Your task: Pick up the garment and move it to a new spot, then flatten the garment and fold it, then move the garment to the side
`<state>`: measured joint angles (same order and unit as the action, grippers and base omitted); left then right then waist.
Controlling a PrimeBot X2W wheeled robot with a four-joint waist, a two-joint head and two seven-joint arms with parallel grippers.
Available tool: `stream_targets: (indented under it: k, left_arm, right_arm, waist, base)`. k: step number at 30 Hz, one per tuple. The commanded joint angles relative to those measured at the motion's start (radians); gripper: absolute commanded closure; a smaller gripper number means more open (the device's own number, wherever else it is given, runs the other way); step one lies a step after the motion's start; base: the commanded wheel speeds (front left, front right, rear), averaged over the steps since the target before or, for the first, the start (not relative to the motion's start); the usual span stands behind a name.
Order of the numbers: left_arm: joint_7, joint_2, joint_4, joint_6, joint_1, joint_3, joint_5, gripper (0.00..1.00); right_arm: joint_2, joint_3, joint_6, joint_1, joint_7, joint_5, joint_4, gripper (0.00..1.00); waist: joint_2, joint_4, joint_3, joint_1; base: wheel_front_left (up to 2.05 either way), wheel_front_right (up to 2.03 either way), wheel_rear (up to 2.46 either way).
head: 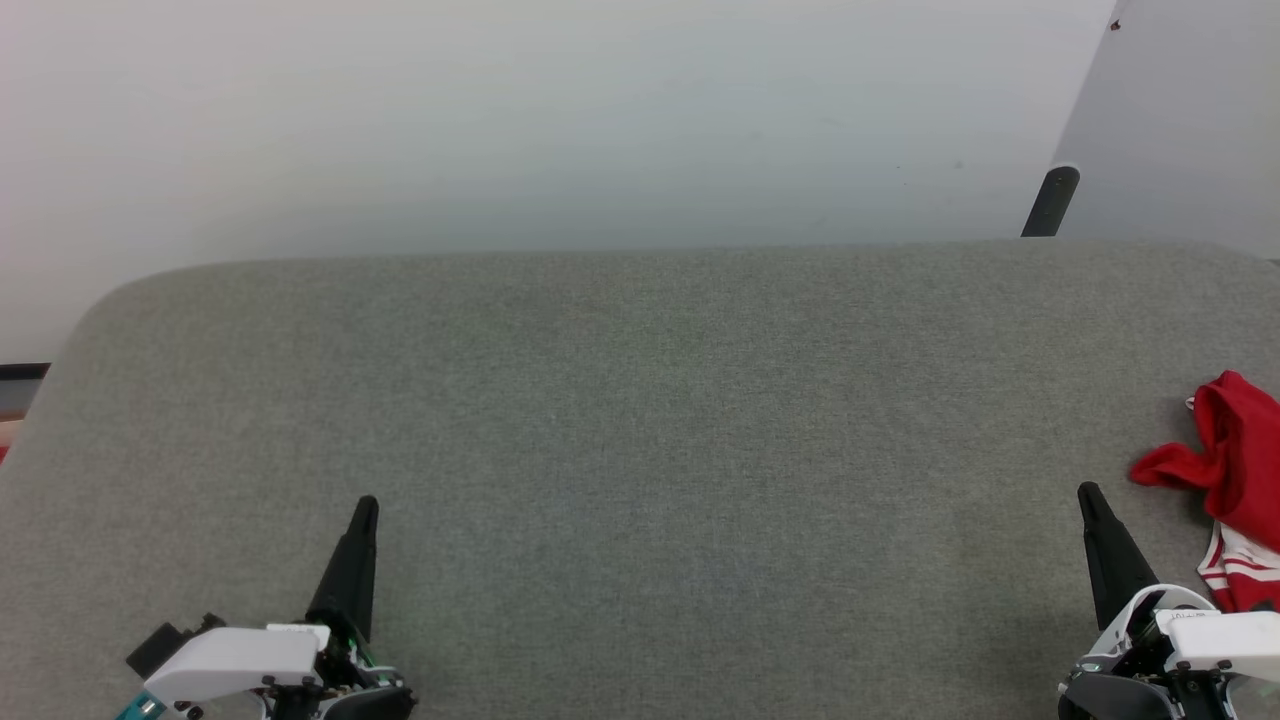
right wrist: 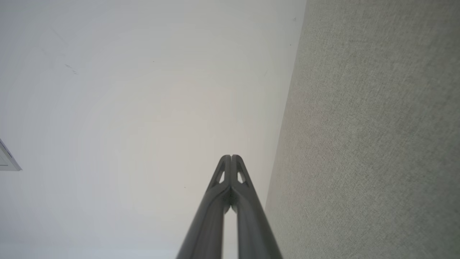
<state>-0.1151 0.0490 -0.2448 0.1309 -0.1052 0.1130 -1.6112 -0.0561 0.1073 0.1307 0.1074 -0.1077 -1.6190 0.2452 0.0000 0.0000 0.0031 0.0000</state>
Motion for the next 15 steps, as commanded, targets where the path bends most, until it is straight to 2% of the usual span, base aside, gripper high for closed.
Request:
stream_targets:
  k: [1, 15]
  left_arm:
    - [-0.002, 0.000, -0.001, 0.000, -0.009, 0.002, -0.003, 1.00]
    - [-0.002, 0.000, -0.001, 0.000, -0.009, 0.002, -0.003, 1.00]
  right_arm:
    - [0.003, 0.002, 0.000, 0.004, -0.004, 0.002, 0.001, 1.00]
    - [0.003, 0.004, 0.000, 0.004, -0.004, 0.003, 0.001, 1.00]
  waist:
    - [0.0000, 0.000, 0.000, 0.0000]
    - [0.0000, 0.000, 0.000, 0.0000]
  base:
    - [0.00, 0.00, 0.00]
    - [0.00, 0.00, 0.00]
